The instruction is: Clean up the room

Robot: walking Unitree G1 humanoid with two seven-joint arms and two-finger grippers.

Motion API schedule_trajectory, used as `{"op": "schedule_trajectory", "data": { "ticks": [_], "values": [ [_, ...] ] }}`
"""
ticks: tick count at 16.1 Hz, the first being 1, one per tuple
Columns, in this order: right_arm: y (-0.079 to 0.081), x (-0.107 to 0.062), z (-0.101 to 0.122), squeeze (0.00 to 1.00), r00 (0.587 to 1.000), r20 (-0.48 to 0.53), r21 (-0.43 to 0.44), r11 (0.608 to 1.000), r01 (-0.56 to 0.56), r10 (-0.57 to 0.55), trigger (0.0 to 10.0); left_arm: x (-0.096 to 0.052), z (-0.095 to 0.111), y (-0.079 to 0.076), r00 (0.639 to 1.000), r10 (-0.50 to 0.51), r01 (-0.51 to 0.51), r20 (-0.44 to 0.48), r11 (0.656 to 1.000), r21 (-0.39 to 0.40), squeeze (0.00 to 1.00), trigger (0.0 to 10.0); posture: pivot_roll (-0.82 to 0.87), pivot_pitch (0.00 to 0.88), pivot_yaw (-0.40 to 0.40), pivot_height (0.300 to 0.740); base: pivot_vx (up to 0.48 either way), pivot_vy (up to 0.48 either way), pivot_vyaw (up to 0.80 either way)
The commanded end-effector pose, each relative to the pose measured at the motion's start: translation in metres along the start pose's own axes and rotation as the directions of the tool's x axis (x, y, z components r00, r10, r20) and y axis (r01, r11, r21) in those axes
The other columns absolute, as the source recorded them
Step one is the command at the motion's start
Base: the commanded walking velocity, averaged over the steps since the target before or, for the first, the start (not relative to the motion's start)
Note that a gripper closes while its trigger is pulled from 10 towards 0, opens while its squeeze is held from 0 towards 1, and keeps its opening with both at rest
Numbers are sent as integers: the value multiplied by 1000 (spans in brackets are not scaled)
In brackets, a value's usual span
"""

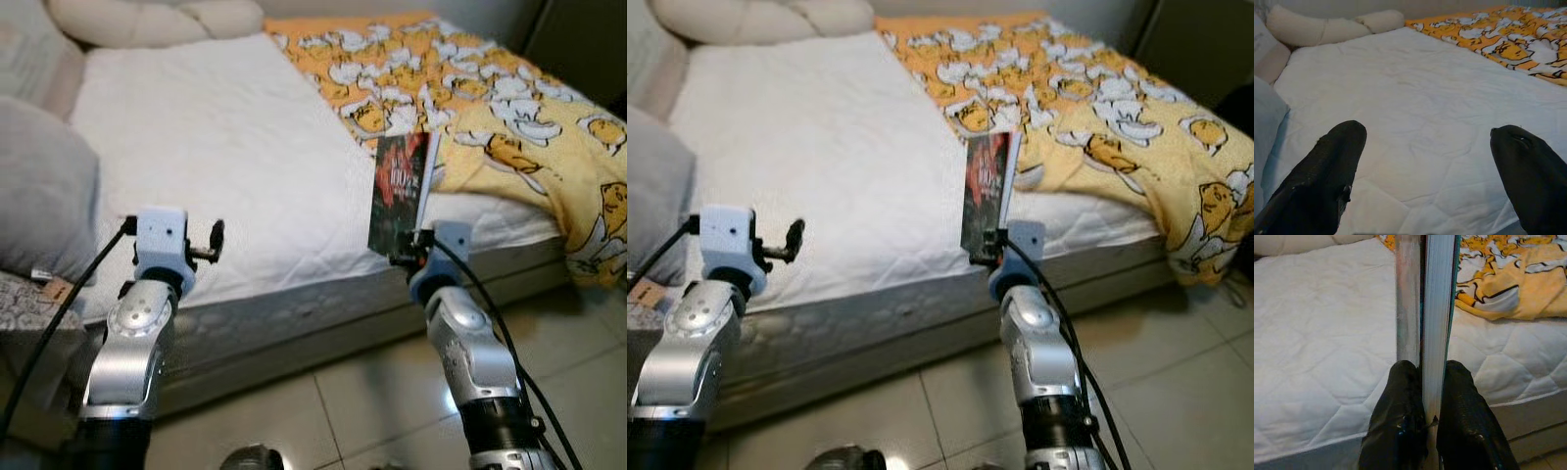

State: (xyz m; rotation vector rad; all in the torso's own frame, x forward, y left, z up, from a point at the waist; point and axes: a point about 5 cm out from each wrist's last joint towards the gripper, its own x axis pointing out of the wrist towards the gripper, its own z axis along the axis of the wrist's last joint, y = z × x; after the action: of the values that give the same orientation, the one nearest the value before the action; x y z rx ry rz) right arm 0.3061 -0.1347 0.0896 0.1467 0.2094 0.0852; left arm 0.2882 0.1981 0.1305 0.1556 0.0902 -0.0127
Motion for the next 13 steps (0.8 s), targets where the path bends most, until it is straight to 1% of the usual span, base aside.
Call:
{"op": "schedule_trajectory", "data": {
  "ticks": [1,7,13],
  "values": [
    [3,3,12,0,999,47,-4,1000,-24,24,10000,1,5,-3,1000,-17,17,27,1000,-1,235,10000,52,0,-14,740,0,0,800],
    [4,3,10,0,998,35,-3,999,-45,45,10000,3,5,-1,1000,-4,4,23,1000,0,247,10000,52,0,-14,740,266,0,800],
    [7,3,10,0,997,29,-22,998,-66,67,10000,3,4,1,1000,2,-2,18,1000,-3,251,10000,52,0,-15,740,317,0,794]
  ]
}}
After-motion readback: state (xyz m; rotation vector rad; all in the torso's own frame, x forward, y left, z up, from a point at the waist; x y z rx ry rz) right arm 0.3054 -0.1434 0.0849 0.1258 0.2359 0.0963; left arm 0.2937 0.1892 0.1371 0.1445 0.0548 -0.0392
